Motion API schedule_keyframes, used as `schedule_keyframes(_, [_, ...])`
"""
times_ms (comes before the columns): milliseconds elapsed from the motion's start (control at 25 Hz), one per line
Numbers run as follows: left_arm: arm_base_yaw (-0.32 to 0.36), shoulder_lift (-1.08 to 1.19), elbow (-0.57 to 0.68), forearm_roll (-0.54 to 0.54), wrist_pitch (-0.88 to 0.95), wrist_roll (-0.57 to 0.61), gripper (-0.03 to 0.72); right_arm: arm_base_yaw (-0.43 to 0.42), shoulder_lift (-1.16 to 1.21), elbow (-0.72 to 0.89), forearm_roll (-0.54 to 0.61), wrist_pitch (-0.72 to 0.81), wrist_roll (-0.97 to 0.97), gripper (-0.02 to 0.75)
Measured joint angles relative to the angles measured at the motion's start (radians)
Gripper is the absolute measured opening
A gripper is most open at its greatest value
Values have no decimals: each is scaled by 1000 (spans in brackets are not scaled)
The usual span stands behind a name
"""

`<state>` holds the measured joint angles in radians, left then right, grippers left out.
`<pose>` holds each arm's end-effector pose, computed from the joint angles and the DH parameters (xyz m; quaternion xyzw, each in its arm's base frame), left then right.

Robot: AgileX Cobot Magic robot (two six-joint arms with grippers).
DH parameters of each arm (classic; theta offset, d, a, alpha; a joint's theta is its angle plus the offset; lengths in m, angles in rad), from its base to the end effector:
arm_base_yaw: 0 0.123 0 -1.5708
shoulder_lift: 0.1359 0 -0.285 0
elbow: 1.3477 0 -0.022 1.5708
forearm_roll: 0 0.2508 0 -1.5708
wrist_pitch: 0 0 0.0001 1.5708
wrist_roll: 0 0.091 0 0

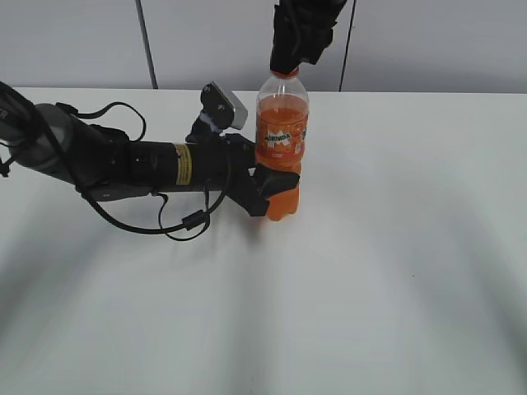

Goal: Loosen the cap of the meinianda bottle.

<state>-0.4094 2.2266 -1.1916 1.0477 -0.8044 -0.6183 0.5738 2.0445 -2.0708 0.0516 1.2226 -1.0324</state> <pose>0.3723 -0.2234 0.1002 0.4272 0.7029 -0.3181 0.4714 0.3758 0.2481 0.3255 -0.6981 0.6780 -0.0270 0.2286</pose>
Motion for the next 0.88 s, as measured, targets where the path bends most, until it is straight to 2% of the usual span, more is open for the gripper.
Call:
schedule_keyframes(560, [0,1,0,-3,0,0,379,0,0,-1,3,2,-349,270])
schedule_keyframes(880, [1,1,0,-5,-1,-7,379,0,0,-3,56,0,-745,246])
